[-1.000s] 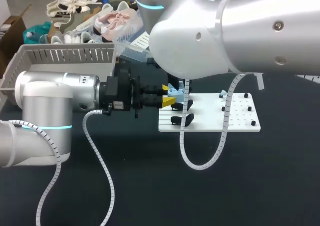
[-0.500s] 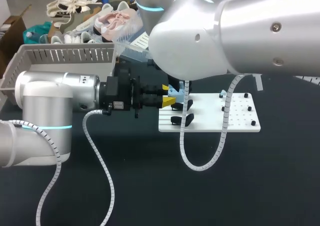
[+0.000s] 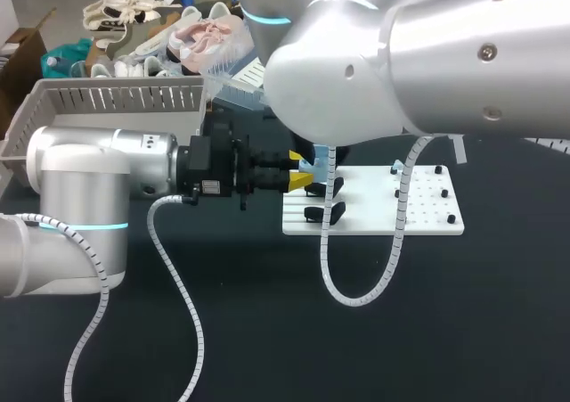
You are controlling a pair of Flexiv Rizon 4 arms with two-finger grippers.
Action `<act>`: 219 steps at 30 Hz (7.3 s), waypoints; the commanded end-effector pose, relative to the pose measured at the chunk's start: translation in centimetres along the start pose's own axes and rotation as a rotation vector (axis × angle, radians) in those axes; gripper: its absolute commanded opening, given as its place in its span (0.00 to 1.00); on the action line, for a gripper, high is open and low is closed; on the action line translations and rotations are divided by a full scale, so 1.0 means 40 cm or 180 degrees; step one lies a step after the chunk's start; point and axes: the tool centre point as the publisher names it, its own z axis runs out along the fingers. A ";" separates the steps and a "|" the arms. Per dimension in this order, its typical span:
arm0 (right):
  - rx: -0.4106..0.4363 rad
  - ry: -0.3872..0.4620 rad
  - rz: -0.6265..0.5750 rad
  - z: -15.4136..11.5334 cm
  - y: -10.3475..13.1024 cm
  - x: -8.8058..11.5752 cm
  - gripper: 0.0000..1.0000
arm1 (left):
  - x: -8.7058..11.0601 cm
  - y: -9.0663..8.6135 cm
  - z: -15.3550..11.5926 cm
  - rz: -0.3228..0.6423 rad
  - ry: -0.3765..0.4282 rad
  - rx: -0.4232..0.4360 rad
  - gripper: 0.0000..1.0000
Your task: Pick up each earbud case from the left stands, insert the matching earbuds, close the lid, and place the case in the box.
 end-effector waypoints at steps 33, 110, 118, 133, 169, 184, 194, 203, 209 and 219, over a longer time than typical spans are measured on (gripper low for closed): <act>-0.0807 -0.0470 0.0834 -0.012 -0.224 -0.088 0.80 | 0.000 -0.003 0.001 0.0003 0.0001 -0.0014 0.00; -0.0866 0.0104 0.0105 0.431 -0.220 -0.297 0.38 | 0.000 -0.003 0.001 0.0003 0.0001 -0.0014 0.00; -0.0878 0.0109 0.0072 0.438 -0.214 -0.301 0.37 | 0.000 -0.003 0.001 0.0003 0.0001 -0.0014 0.00; -0.0897 0.0108 0.0038 0.445 -0.210 -0.312 0.31 | 0.000 -0.003 0.001 0.0003 0.0001 -0.0014 0.00; -0.0920 -0.0208 0.0084 0.291 -0.252 -0.293 0.00 | 0.000 -0.003 0.001 0.0003 0.0001 -0.0014 0.00; -0.1098 -0.0938 -0.0132 -0.037 -0.257 -0.215 0.00 | 0.000 -0.003 0.001 0.0003 0.0001 -0.0014 0.00; -0.1191 -0.1101 -0.0649 -0.192 -0.190 -0.104 0.00 | 0.000 -0.003 0.001 0.0003 0.0001 -0.0014 0.00; -0.1239 -0.0767 -0.1103 -0.250 -0.122 -0.032 0.00 | 0.000 -0.003 0.001 0.0003 0.0001 -0.0014 0.00; -0.1263 -0.0518 -0.1406 -0.246 -0.067 -0.003 0.00 | 0.000 -0.003 0.001 0.0003 0.0001 -0.0014 0.00; -0.1162 -0.0053 -0.1861 -0.217 -0.007 0.032 0.00 | 0.000 -0.003 0.001 0.0003 0.0001 -0.0014 0.00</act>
